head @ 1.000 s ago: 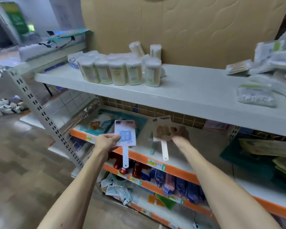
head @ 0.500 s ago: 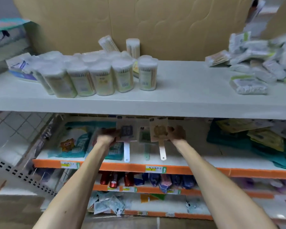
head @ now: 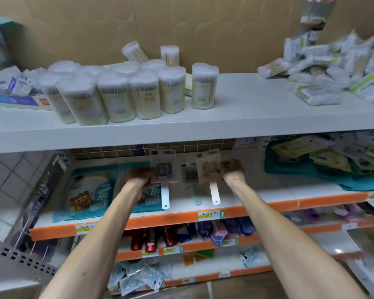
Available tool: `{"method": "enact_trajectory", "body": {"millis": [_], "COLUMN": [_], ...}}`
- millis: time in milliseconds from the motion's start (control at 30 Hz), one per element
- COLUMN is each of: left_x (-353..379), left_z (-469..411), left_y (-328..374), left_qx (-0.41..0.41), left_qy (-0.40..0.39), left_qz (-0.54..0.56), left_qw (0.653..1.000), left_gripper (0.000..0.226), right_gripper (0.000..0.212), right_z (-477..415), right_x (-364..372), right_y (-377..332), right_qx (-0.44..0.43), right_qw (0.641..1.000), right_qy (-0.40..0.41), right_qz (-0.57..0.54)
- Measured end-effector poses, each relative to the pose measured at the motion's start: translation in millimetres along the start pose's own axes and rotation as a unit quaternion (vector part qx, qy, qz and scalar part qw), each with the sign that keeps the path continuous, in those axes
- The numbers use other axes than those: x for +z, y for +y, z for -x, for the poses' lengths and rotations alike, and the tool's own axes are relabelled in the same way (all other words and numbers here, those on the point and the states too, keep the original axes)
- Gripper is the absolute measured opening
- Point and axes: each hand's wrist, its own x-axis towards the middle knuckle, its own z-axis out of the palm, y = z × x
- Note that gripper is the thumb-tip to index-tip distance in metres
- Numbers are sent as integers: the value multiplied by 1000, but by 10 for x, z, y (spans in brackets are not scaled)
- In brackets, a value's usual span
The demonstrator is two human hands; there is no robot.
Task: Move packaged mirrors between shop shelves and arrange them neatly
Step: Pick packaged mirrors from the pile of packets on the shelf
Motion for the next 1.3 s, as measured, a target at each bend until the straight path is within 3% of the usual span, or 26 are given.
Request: {"method": "enact_trajectory", "body": {"millis": [600, 867, 1067, 1300], "left_x": [137, 229, 268, 336], "left_z": [-592, -620, -587, -559], "left_y": [-621, -654, -605, -555], "left_qx": [36, 35, 43, 34], "left_qy": [12, -15, -18, -23], "left_qz": [34, 36, 35, 55], "left_qw": [999, 999, 998, 998], "left_gripper": [29, 23, 14, 11], "right_gripper": [25, 26, 20, 28], "right_z": [-485, -550, -549, -490], "right_x": [968, 1099, 1179, 1160], "right_y": [337, 316, 320, 292], "right_qx": [-53, -45, -57, -99], "right_qw": [999, 992, 990, 980], "right_qy": [9, 27, 26, 38], "right_qz": [-2, 118, 125, 165]}}
